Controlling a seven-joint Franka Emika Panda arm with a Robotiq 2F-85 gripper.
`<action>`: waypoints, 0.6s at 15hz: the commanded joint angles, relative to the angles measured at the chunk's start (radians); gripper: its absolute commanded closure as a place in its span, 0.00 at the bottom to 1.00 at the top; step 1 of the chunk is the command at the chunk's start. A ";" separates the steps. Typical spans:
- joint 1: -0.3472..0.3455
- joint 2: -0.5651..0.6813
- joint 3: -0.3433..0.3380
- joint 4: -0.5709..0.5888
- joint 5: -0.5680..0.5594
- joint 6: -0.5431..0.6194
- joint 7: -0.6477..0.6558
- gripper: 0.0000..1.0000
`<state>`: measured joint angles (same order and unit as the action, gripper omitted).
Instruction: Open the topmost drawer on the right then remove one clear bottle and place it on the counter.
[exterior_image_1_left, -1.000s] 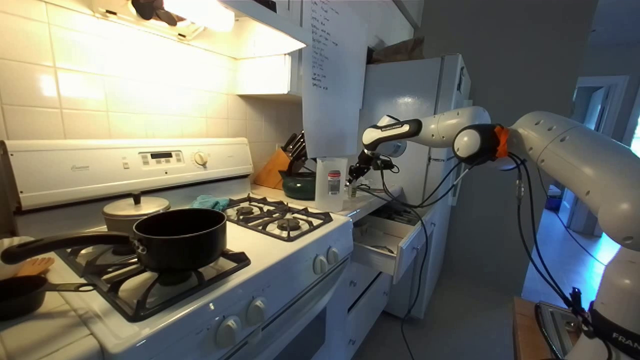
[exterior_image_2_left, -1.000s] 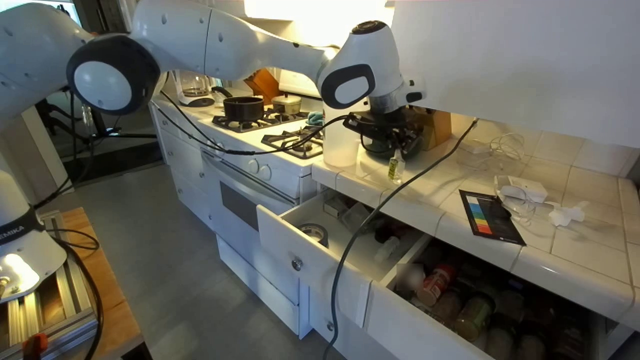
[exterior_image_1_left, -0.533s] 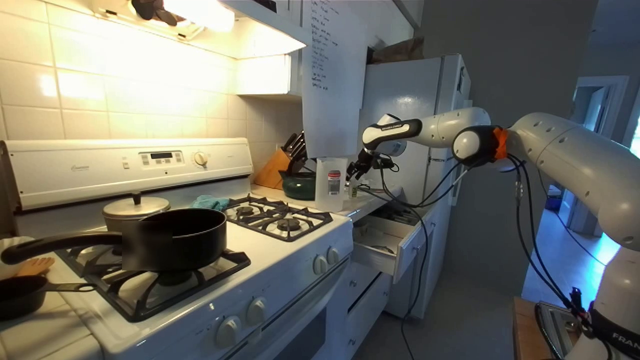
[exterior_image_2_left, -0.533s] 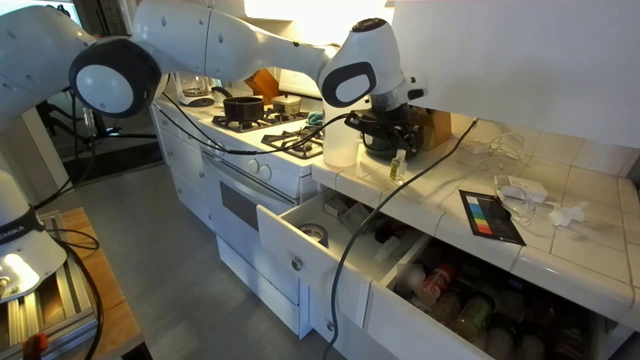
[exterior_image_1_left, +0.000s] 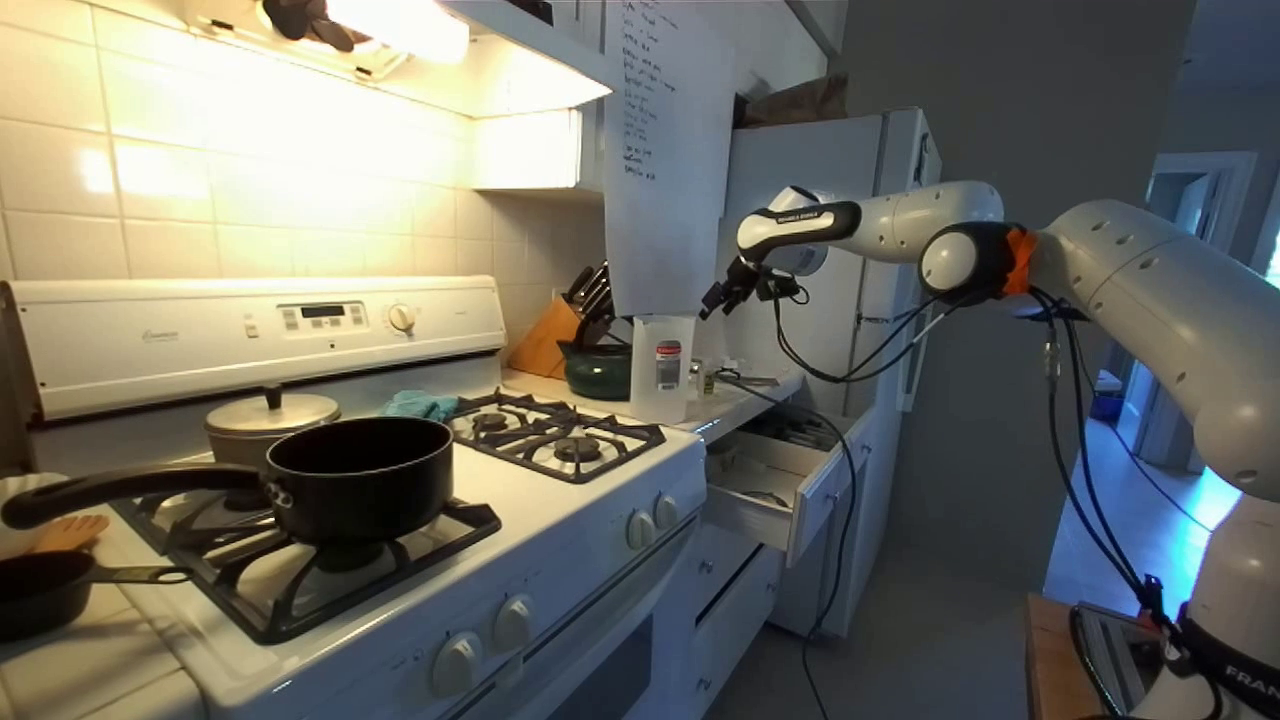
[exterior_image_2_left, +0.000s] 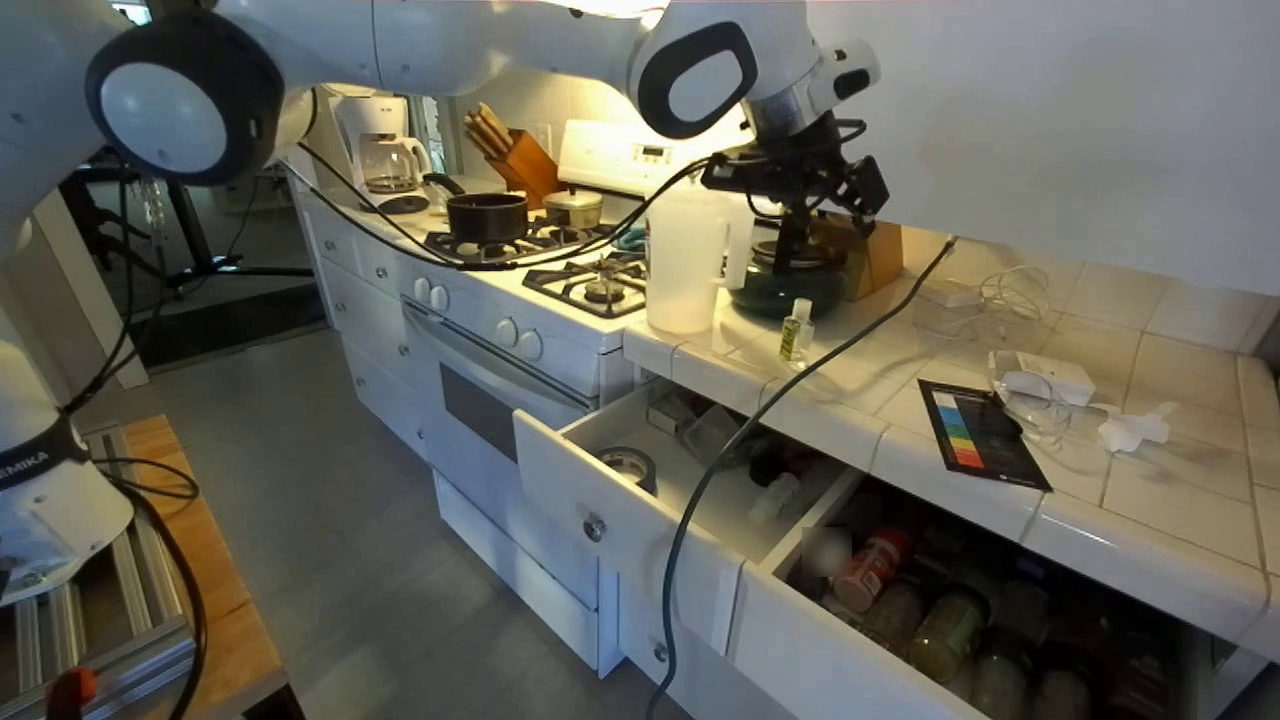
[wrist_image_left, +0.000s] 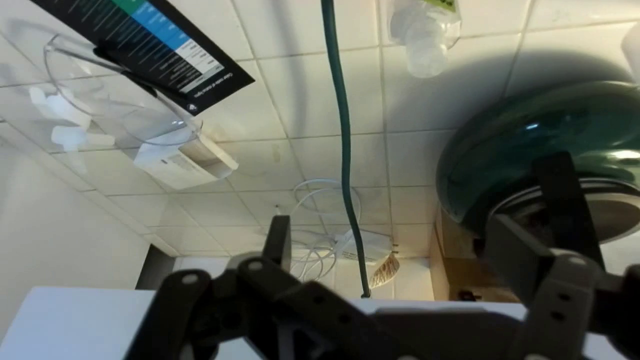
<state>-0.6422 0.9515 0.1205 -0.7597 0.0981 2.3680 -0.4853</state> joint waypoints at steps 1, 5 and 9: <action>-0.026 -0.168 0.007 -0.225 0.010 0.045 -0.021 0.00; -0.018 -0.274 -0.029 -0.378 -0.001 0.123 0.058 0.00; -0.016 -0.371 -0.065 -0.543 0.008 0.257 0.139 0.00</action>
<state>-0.6559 0.7018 0.0777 -1.1048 0.0982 2.5219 -0.3924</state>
